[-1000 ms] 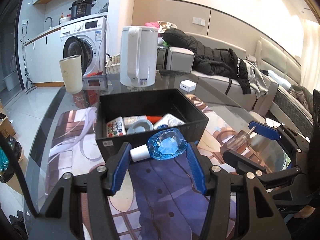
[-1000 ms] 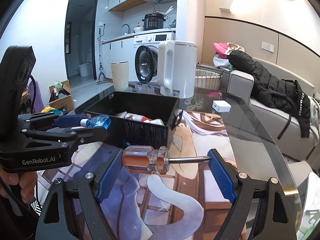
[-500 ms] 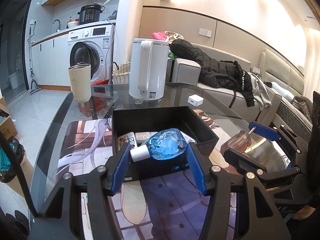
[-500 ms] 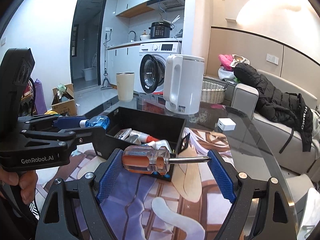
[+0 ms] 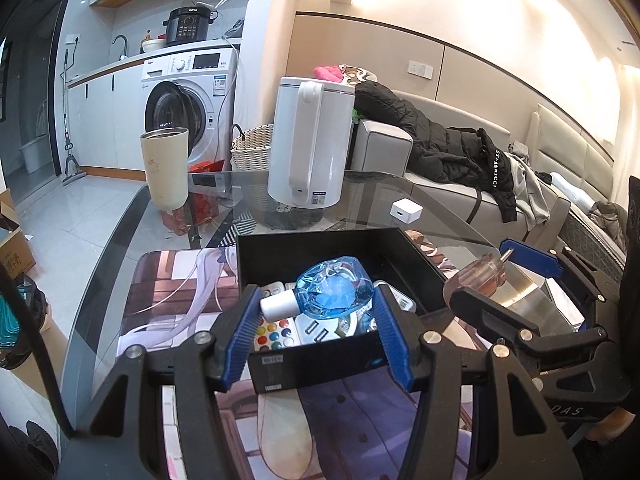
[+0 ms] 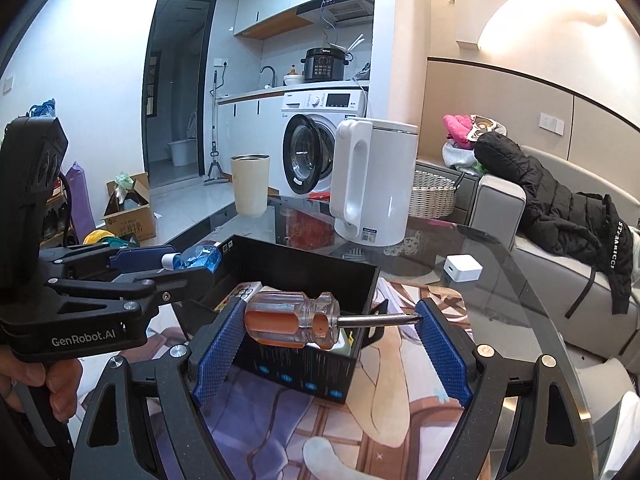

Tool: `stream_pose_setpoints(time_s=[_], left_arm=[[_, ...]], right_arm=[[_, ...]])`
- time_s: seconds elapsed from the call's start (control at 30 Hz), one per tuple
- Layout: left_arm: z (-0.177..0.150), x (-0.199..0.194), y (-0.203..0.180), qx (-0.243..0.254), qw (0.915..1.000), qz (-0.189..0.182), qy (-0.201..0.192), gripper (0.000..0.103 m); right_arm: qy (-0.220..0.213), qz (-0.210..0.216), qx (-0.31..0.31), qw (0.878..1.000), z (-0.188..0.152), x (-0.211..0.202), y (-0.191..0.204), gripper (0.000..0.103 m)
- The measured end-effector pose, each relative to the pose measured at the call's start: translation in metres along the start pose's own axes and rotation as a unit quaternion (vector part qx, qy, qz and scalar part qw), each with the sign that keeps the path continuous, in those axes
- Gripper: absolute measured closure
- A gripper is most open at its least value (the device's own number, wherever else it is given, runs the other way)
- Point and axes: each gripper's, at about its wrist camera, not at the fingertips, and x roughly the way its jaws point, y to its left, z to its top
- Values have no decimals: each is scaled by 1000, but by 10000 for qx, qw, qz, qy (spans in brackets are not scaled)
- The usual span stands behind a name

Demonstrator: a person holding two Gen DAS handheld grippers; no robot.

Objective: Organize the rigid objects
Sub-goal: 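Carry the blue bottle with left tool while right tool carries the screwdriver over the box, then open left tool to drop the bottle into the box while right tool releases the screwdriver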

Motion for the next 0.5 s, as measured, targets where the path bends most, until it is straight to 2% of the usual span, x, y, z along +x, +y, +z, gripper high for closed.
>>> stream_pose_setpoints(time_s=[0.5], left_arm=[[3,25,12,-5,9999,9,122,47]], right_arm=[[79,54,-93,9999,9,33,3,17]])
